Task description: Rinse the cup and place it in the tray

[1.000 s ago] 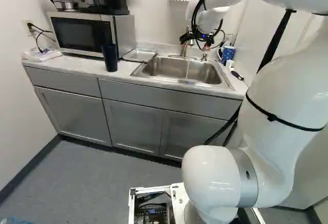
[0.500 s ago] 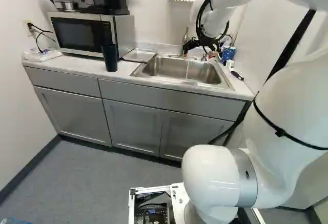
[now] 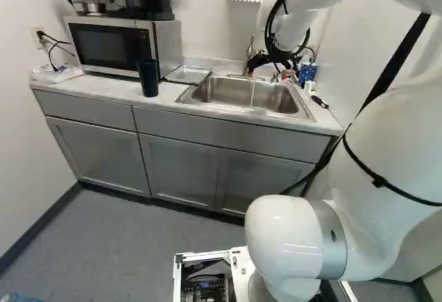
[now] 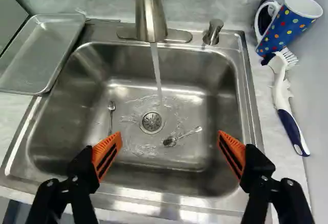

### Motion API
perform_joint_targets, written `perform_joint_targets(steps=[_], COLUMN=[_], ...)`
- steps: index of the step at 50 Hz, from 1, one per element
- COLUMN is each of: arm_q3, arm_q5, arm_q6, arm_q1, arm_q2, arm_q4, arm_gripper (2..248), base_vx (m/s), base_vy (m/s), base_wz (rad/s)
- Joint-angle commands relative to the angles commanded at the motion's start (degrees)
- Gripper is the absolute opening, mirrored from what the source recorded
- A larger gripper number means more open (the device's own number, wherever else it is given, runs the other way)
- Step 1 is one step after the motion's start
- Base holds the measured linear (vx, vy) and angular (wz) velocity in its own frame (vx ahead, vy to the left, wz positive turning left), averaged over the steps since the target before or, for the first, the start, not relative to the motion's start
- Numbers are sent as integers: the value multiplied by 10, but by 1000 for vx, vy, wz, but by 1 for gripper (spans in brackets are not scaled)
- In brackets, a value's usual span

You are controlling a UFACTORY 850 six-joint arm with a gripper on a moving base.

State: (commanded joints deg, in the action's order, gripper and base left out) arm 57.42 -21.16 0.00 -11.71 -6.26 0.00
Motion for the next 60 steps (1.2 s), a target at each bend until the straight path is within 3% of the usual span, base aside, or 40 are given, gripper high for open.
perform_joint_targets(steps=[60], arm_q3=[12], arm_q5=[0], arm_q6=[0], arm_q1=[113], arm_q2=[13], arm_q4=[0], arm_gripper=[247], base_vx=[0], base_vy=[0], base_wz=[0])
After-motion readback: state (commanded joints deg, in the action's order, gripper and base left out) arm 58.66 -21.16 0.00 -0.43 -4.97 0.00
